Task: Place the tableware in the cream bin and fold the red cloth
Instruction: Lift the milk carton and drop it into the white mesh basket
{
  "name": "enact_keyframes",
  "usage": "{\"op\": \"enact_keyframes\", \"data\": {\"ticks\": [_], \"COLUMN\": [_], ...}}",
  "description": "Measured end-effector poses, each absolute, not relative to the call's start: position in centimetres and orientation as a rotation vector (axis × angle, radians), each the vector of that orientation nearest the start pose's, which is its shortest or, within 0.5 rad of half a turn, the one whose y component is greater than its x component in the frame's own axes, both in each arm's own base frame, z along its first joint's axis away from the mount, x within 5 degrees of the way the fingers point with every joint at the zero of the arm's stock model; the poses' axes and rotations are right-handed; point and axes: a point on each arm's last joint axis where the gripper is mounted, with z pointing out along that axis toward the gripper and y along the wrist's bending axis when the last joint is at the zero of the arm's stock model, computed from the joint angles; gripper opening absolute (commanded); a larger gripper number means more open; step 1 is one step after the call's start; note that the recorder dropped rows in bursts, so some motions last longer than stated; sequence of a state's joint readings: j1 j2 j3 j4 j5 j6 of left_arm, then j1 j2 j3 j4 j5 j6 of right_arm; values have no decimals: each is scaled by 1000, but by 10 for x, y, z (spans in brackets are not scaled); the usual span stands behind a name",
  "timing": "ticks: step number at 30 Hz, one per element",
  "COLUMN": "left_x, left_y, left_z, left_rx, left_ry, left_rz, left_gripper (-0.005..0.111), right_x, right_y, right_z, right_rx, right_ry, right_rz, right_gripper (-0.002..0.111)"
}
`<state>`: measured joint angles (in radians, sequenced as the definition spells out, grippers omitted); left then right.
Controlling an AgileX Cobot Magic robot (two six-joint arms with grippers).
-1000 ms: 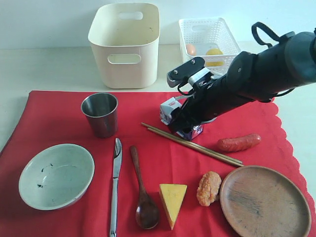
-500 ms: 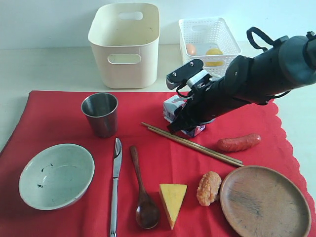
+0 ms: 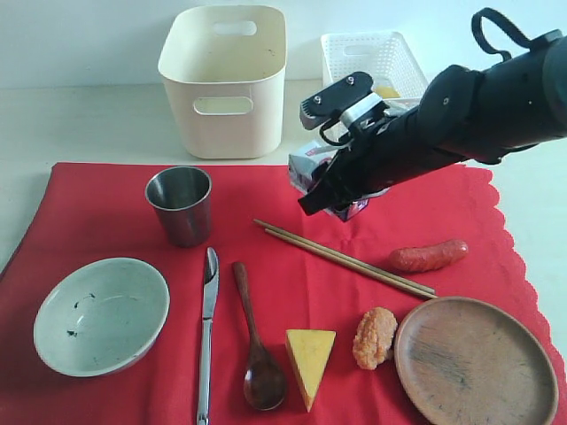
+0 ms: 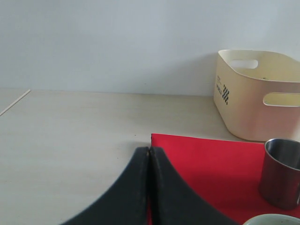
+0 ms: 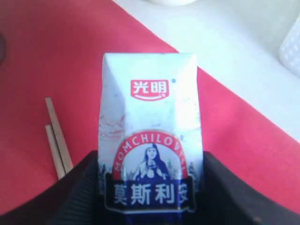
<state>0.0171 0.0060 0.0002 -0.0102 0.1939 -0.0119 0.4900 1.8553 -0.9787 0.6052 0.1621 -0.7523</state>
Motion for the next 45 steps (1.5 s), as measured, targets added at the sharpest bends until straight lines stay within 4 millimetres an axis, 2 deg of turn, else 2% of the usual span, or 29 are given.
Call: {"op": "enact_keyframes", "data": {"ticks": [13,26,32,38,45], "left_x": [56,56,56,56,56], "left_y": [1,1,1,1,1], "left_z": [195,195,195,195,195], "left_rx": [-31,-31,-31,-31,-31], "left_ry": [1683,1683,1683,1683,1683], "left_rz": [-5,-5,-5,-5,-5], "left_gripper": [2,2,2,2,2], "right_x": [317,332,355,380,410], "right_y": [174,168,162,152,144], "right_z": [199,215,234,236,229], "right_rx": [-730,-597,-532,-492,-462], "right_ry": [2191,2035,1983,1996,2021], "right_rz": [239,140,130,123,119], "right_gripper": [0,0,0,0,0]}}
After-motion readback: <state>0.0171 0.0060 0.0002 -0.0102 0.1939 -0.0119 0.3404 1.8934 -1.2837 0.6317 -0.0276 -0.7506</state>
